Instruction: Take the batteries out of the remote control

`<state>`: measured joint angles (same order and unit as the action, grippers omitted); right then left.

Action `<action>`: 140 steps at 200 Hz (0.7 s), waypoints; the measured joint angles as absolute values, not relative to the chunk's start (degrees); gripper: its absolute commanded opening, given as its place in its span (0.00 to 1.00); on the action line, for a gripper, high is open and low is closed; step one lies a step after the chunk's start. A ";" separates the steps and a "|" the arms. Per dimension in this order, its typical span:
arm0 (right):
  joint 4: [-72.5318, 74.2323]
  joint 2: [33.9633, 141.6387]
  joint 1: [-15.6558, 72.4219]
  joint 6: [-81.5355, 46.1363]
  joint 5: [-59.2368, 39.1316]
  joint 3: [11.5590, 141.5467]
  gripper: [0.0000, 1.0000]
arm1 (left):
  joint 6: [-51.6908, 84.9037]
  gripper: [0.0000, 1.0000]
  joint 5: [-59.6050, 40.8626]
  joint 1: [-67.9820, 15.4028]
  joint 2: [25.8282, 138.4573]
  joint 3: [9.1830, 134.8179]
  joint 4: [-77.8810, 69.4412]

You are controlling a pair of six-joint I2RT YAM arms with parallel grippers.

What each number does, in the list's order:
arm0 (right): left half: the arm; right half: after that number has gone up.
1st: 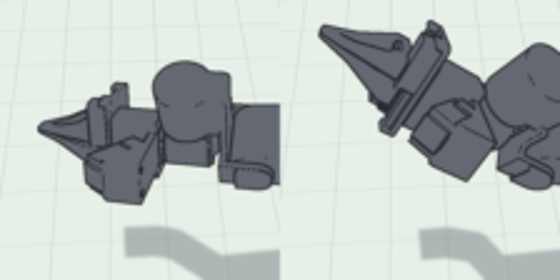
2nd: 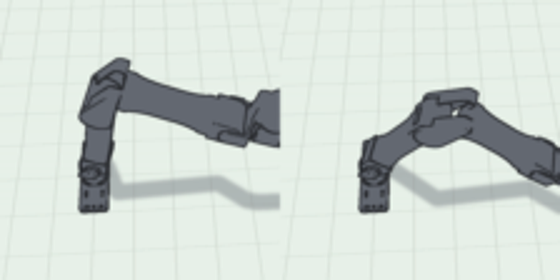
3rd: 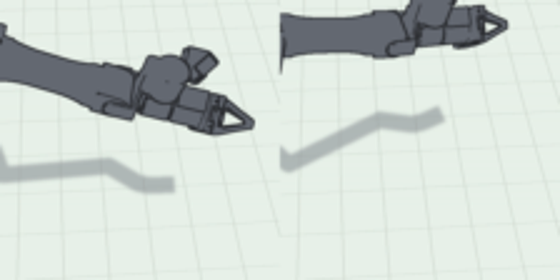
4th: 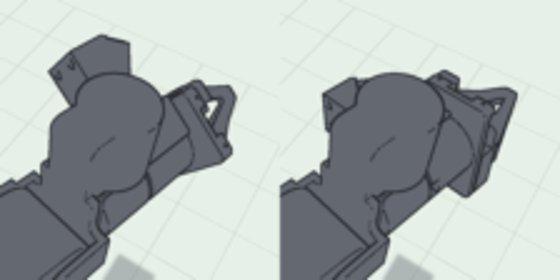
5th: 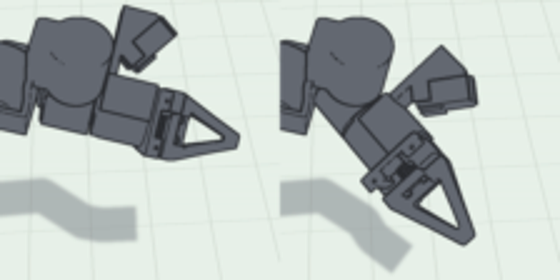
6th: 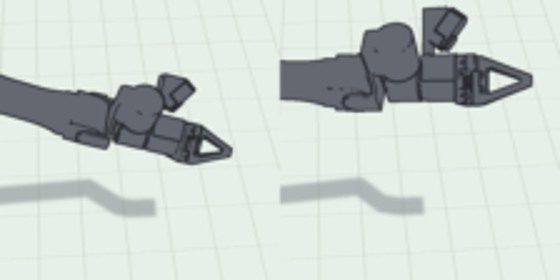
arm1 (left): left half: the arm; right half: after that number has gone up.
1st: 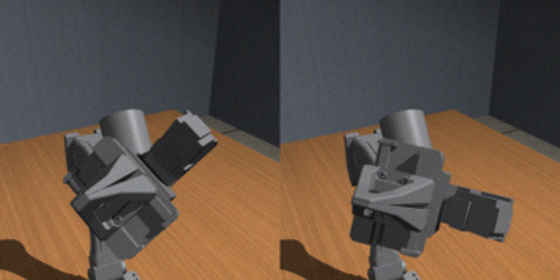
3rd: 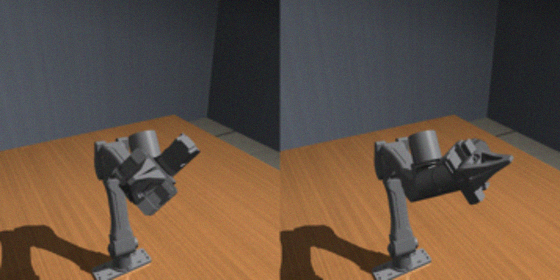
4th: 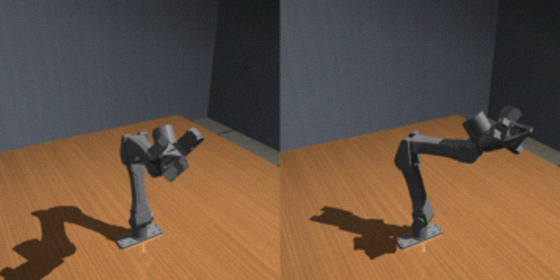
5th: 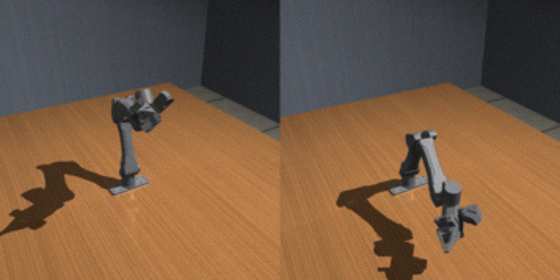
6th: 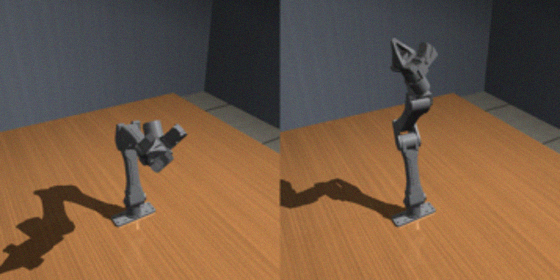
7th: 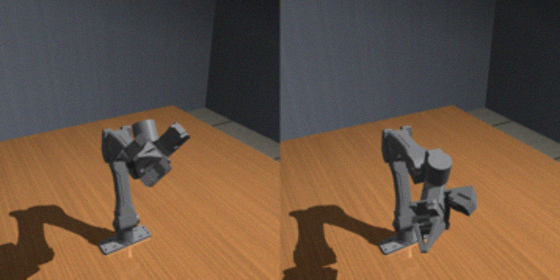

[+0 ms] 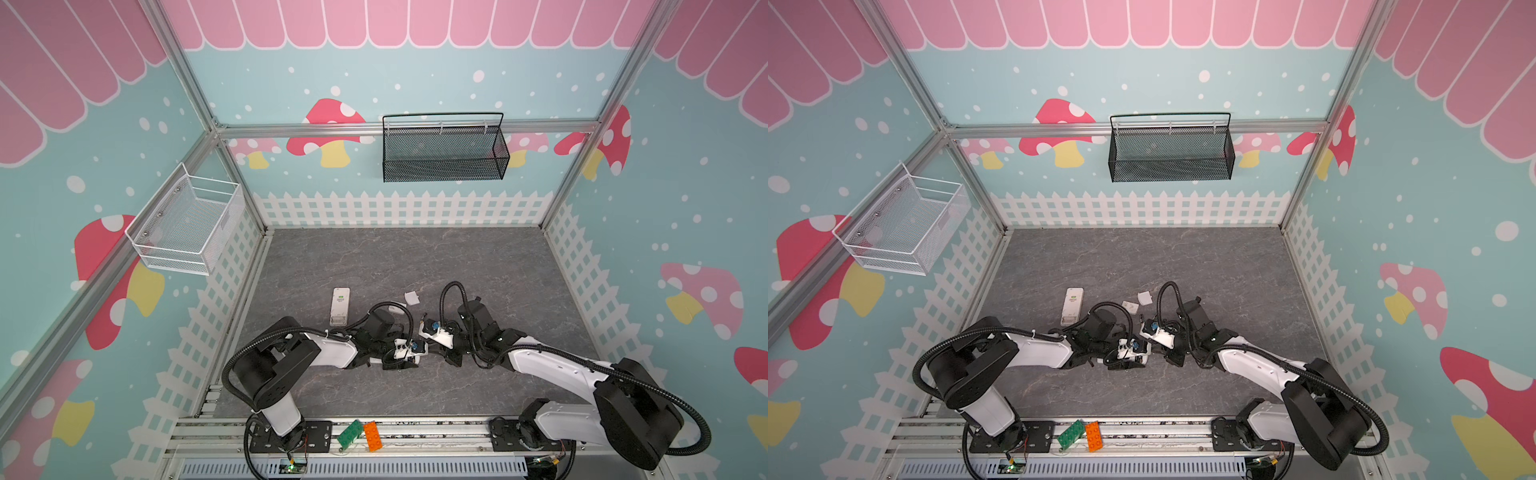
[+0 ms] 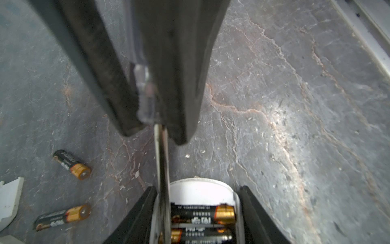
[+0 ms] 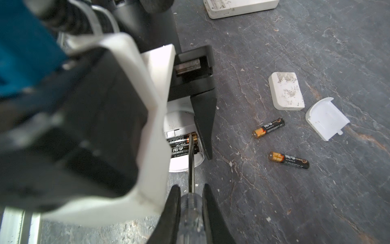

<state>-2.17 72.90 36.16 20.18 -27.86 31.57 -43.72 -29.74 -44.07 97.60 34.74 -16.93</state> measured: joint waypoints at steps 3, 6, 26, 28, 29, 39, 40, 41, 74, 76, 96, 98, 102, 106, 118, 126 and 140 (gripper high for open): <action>-2.13 72.97 36.14 20.03 -27.83 31.57 0.00 | -43.70 0.46 -29.74 -44.07 97.60 34.74 -16.93; -2.11 73.01 36.14 19.99 -27.77 31.57 0.00 | -43.72 0.46 -29.74 -44.07 97.60 34.72 -16.95; -1.87 72.99 36.14 19.40 -27.16 31.57 0.00 | -43.70 0.46 -29.65 -44.14 97.60 34.68 -17.06; -1.83 72.99 36.14 19.40 -27.09 31.57 0.00 | -43.70 0.47 -29.65 -44.14 97.60 34.68 -17.08; -1.78 72.99 36.14 19.40 -27.00 31.57 0.00 | -43.70 0.46 -29.65 -44.14 97.60 34.65 -17.08; -1.61 72.95 36.16 19.18 -26.59 31.57 0.00 | -43.70 0.47 -29.58 -44.14 97.60 34.65 -17.19; -1.61 72.95 36.16 19.14 -26.52 31.57 0.00 | -43.70 0.47 -29.58 -44.16 97.60 34.65 -17.19; -1.61 72.93 36.16 19.11 -26.50 31.55 0.00 | -43.70 0.46 -29.58 -44.16 97.60 34.63 -17.19; -1.26 72.75 36.16 18.39 -26.11 31.33 0.00 | -43.68 0.46 -29.23 -44.31 97.60 34.63 -17.45; -1.23 72.75 36.16 18.37 -26.11 31.33 0.00 | -43.68 0.46 -29.21 -44.31 97.60 34.63 -17.45; -1.08 72.75 36.16 18.26 -26.09 31.24 0.00 | -43.68 0.46 -29.02 -44.38 97.60 34.63 -17.52; -1.08 72.75 36.16 18.24 -26.09 31.24 0.00 | -43.68 0.46 -28.99 -44.38 97.60 34.63 -17.52; -1.06 72.75 36.16 18.15 -26.06 31.24 0.00 | -43.68 0.46 -28.97 -44.38 97.60 34.63 -17.54; -1.06 72.75 36.16 18.15 -26.02 31.24 0.00 | -43.68 0.46 -28.93 -44.38 97.60 34.63 -17.58; -1.08 72.75 36.18 18.13 -25.89 31.24 0.00 | -43.68 0.46 -28.88 -44.40 97.60 34.63 -17.63; -1.13 72.75 36.25 18.13 -25.78 31.24 0.00 | -43.66 0.46 -28.86 -44.40 97.60 34.63 -17.65; -1.39 72.97 36.45 17.93 -25.43 31.53 0.00 | -43.66 0.46 -28.82 -44.40 97.60 34.63 -17.67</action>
<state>-1.39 72.97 36.45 17.93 -25.43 31.53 -43.66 -28.82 -44.40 97.60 34.63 -17.67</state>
